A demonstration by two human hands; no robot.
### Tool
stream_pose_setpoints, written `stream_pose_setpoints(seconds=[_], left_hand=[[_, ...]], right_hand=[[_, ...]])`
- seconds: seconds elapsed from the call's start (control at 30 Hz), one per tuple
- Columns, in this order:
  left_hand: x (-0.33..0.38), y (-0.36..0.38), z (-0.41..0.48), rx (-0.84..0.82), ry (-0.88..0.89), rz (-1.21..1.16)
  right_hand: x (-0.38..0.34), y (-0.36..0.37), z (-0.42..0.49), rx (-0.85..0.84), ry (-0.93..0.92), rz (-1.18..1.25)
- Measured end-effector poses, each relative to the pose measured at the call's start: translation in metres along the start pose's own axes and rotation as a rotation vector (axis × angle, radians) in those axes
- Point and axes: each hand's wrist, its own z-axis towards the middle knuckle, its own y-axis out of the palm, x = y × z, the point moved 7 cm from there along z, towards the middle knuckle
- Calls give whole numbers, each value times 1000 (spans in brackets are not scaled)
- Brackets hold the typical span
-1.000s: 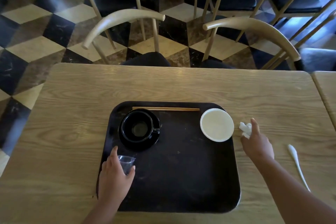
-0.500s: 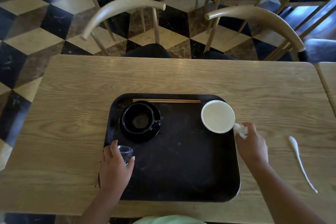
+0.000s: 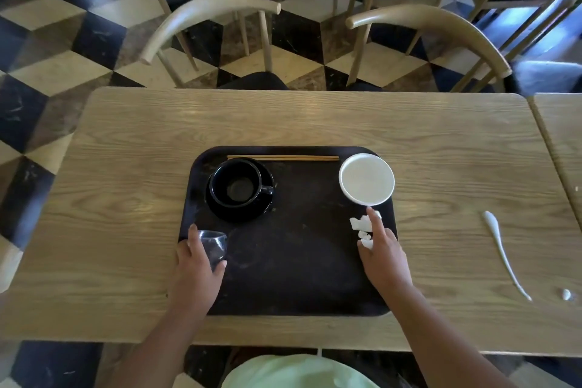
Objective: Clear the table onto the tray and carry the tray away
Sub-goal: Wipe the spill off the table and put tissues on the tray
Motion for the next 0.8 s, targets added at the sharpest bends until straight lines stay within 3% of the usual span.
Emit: stream_pose_setpoints(seconds=[0.33, 0.53, 0.67, 0.8], left_hand=[[-3, 4, -37, 24, -33, -44], [5, 2, -58, 3, -112, -67], [39, -5, -72, 39, 66, 68], [83, 12, -71, -66, 206, 97]], right_hand=[[20, 8, -50, 149, -137, 21], [25, 15, -78, 108, -208, 17], [31, 12, -94, 75, -173, 65], [32, -8, -100, 166, -181, 83]])
